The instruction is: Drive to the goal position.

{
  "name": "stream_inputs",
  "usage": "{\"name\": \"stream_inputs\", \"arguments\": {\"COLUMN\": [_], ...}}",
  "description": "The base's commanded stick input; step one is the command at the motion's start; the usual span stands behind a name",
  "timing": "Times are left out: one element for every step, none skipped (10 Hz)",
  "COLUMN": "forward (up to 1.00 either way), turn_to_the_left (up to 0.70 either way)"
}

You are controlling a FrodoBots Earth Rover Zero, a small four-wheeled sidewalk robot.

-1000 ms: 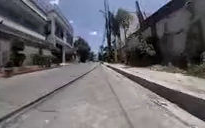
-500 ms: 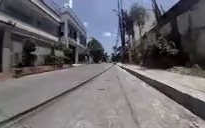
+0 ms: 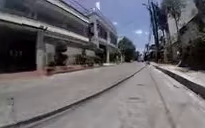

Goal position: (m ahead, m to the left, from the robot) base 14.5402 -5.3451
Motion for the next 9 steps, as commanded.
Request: {"name": "stream_inputs", "arguments": {"forward": [1.00,1.00,1.00,1.00,1.00,1.00,1.00,1.00,1.00], "turn_to_the_left": [-0.24,-0.39,-0.39,-0.39,-0.32,-0.01,0.01,0.01,0.01]}}
